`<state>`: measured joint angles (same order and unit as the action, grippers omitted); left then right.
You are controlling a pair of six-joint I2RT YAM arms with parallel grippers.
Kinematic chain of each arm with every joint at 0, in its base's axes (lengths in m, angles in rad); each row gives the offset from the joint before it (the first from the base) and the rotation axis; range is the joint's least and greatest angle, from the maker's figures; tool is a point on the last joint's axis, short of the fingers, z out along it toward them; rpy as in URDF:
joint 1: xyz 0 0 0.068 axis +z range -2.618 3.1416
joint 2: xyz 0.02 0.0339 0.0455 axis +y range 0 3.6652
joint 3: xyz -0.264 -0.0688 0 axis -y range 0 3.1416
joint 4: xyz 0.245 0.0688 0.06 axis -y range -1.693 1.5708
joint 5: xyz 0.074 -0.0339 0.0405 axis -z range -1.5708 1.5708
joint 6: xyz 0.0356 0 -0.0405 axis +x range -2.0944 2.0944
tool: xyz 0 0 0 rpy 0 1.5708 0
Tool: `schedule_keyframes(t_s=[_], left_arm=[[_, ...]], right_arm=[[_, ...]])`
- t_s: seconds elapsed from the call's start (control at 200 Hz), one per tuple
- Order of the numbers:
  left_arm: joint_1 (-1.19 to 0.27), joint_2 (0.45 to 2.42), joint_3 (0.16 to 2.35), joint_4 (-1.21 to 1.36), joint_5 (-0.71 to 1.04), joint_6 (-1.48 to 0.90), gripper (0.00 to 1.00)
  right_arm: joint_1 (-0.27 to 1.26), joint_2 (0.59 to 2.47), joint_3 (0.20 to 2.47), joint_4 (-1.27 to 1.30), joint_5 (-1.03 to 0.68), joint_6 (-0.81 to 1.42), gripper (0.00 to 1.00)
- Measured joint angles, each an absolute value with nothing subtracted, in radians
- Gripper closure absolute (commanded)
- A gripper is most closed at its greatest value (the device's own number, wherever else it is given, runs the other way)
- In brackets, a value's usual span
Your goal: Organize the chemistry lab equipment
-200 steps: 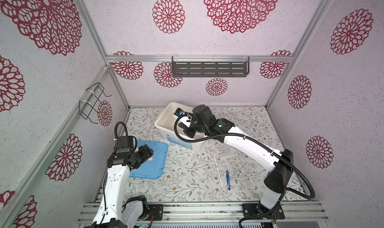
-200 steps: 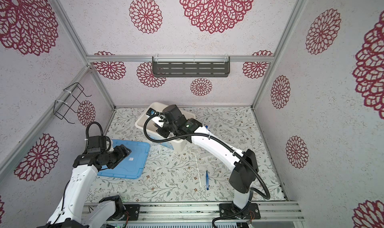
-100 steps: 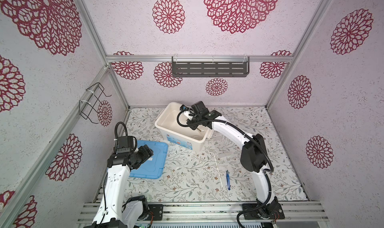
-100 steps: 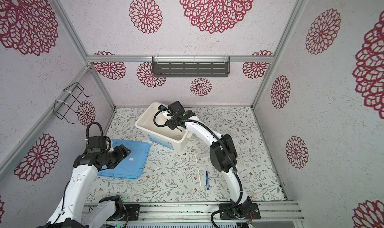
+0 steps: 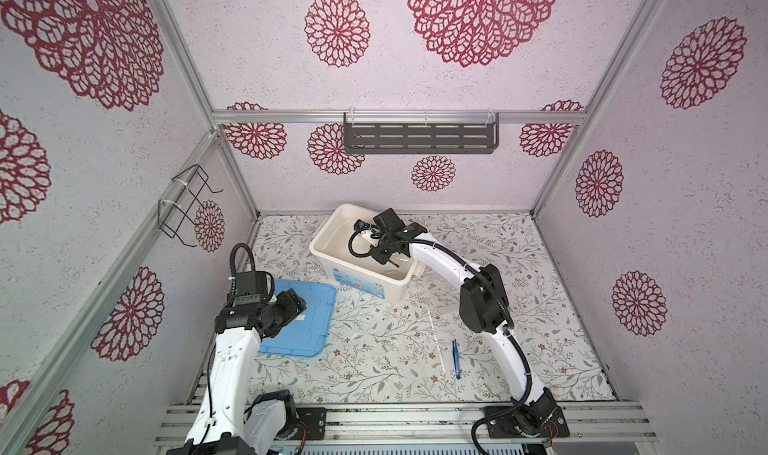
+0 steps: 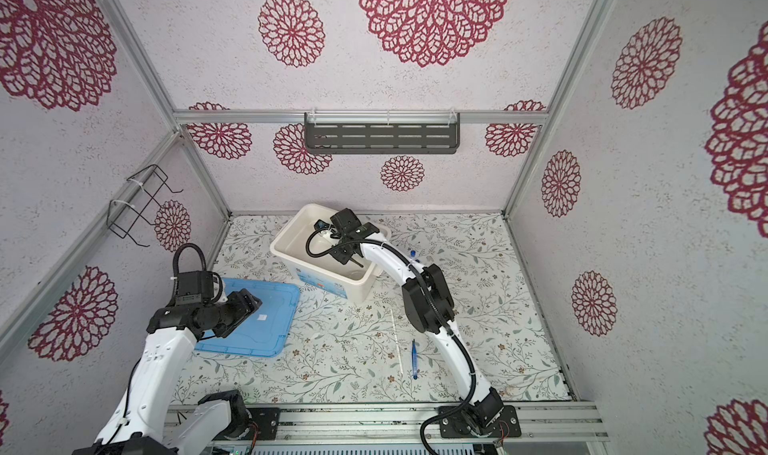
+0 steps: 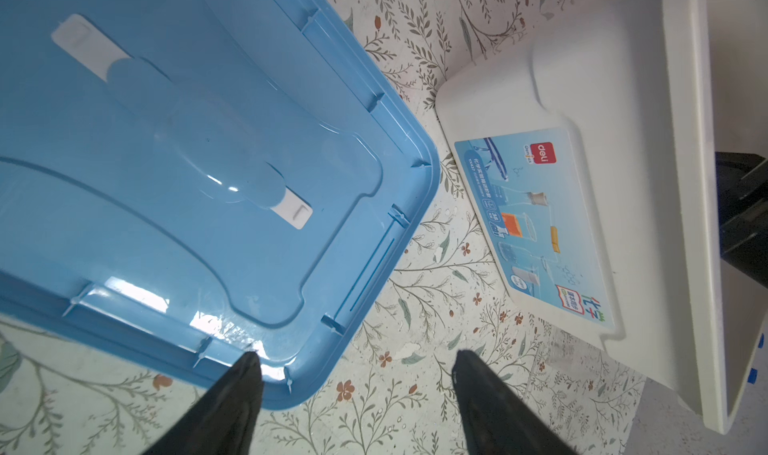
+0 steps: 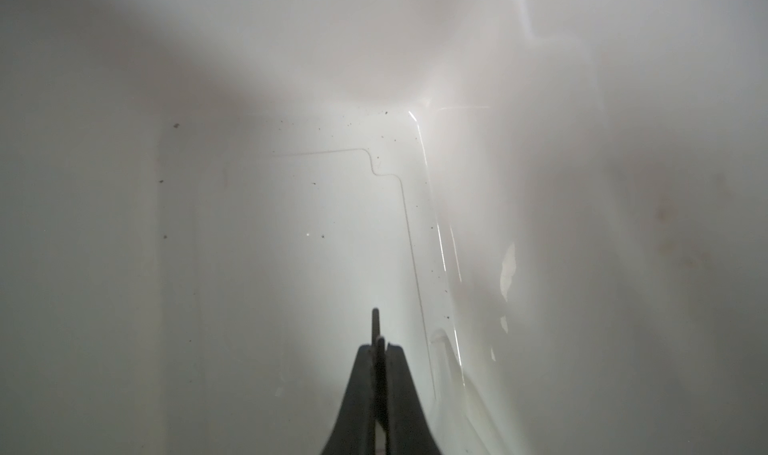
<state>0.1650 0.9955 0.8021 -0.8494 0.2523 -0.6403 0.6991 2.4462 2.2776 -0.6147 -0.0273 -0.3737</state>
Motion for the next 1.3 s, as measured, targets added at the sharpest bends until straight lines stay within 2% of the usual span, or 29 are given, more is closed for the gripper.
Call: schedule_keyframes(t_s=[0.235, 0.47, 0.676, 0.856, 1.111, 1.221, 1.296], left_arm=[[0.165, 1.004, 0.802, -0.849, 0.253, -0.64, 0.24], [0.165, 1.003, 0.802, -0.849, 0.256, -0.64, 0.24], [0.165, 0.978, 0.802, -0.854, 0.26, -0.64, 0.23], [0.165, 0.936, 0.811, -0.873, 0.277, -0.64, 0.23], [0.165, 0.855, 0.822, -0.903, 0.338, -0.683, 0.24], [0.156, 0.812, 0.818, -0.905, 0.367, -0.712, 0.24], [0.14, 0.781, 0.818, -0.914, 0.366, -0.723, 0.24]], right_arm=[[0.691, 2.518, 2.289, -0.621, -0.013, -0.373, 0.88], [0.691, 2.516, 2.292, -0.627, 0.004, -0.376, 0.71], [0.691, 2.44, 2.292, -0.654, -0.02, -0.354, 0.68], [0.721, 2.164, 2.187, -0.67, -0.028, -0.312, 0.67], [0.887, 1.588, 1.759, -0.595, 0.067, -0.222, 0.64], [0.931, 1.397, 1.526, -0.587, 0.159, -0.072, 0.67], [0.929, 1.309, 1.375, -0.62, 0.257, 0.12, 0.68]])
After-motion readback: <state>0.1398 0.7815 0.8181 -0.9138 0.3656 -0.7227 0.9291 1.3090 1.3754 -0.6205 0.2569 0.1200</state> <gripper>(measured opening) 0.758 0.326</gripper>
